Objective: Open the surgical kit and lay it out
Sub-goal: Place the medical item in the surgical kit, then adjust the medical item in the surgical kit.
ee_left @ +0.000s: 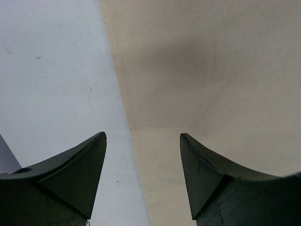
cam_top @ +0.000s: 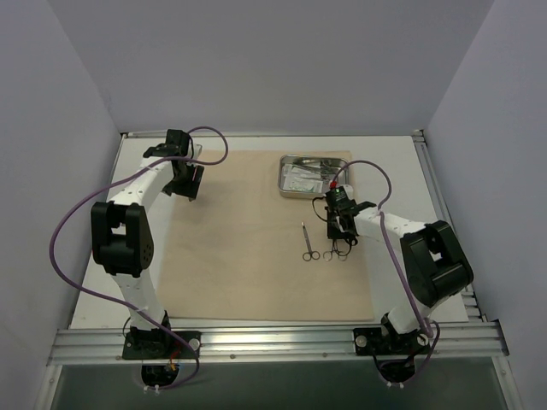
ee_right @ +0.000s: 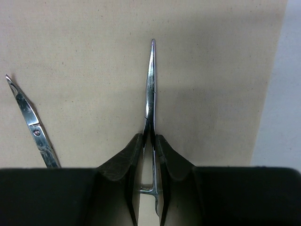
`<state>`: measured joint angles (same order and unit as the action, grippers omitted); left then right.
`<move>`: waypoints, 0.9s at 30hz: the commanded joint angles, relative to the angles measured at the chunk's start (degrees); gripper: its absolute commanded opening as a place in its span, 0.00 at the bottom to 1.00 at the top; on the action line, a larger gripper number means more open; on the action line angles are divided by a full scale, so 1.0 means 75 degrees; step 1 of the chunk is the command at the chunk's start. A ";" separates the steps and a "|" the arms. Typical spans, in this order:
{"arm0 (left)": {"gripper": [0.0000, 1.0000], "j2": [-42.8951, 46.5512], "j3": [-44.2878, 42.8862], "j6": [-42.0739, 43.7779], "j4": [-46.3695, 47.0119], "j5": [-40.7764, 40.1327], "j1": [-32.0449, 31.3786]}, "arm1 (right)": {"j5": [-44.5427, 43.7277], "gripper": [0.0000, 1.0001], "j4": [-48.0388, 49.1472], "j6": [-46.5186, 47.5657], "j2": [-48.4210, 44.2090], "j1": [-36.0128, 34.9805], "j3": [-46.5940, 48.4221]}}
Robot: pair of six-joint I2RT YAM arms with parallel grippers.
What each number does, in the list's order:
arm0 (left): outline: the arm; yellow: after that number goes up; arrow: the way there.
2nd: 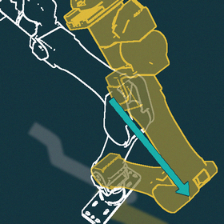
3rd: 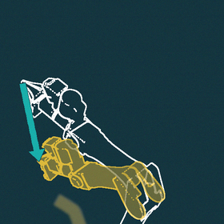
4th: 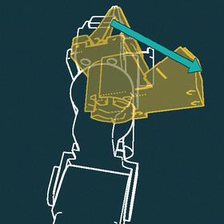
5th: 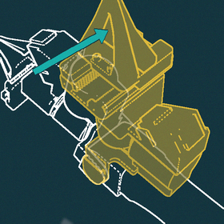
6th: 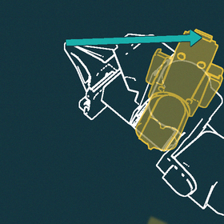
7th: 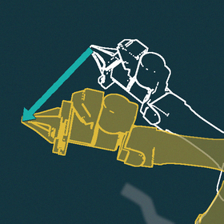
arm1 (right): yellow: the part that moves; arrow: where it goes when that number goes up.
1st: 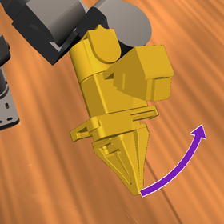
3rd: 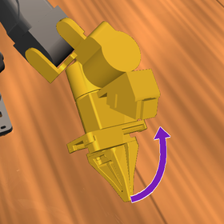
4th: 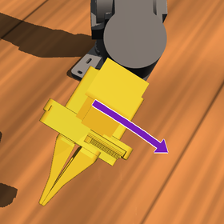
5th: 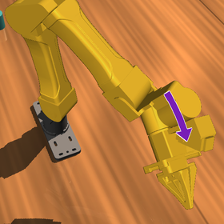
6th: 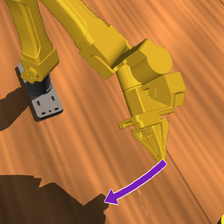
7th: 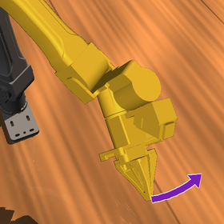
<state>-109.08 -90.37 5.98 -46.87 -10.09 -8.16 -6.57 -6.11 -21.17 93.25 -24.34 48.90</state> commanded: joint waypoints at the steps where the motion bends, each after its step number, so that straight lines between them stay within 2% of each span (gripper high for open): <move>1: 0.73 0.0317 0.0002 -0.0059 0.0203 0.0091 0.0034 | 0.0008 0.12 -0.0111 0.0115 -0.0117 0.0058 0.0077; 4: 0.73 0.0317 0.0025 -0.0059 0.0191 0.0079 0.0045 | 0.0009 0.15 -0.0146 0.0139 -0.0152 0.0046 0.0100; 10: 0.73 0.0305 0.0037 -0.0059 0.0214 0.0091 0.0046 | -0.0038 0.27 -0.0579 0.0045 -0.0398 -0.0001 0.0428; 17: 0.73 0.0305 0.0061 -0.0059 0.0214 0.0079 0.0045 | -0.0191 0.29 -0.0850 -0.0493 -0.0832 -0.0702 0.1073; 22: 0.73 0.0270 0.0026 -0.0070 0.0238 0.0079 0.0034 | 0.0171 0.34 -0.0674 -0.0623 -0.0095 -0.1242 0.1201; 27: 0.73 0.0305 -0.0021 -0.0070 0.0203 0.0079 0.0045 | 0.0091 0.33 -0.0802 -0.0564 0.0713 -0.1513 0.1693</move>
<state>-109.08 -89.80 5.98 -46.83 -10.02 -8.16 -5.23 -9.67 -24.45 96.03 -35.44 58.72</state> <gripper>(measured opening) 0.730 0.334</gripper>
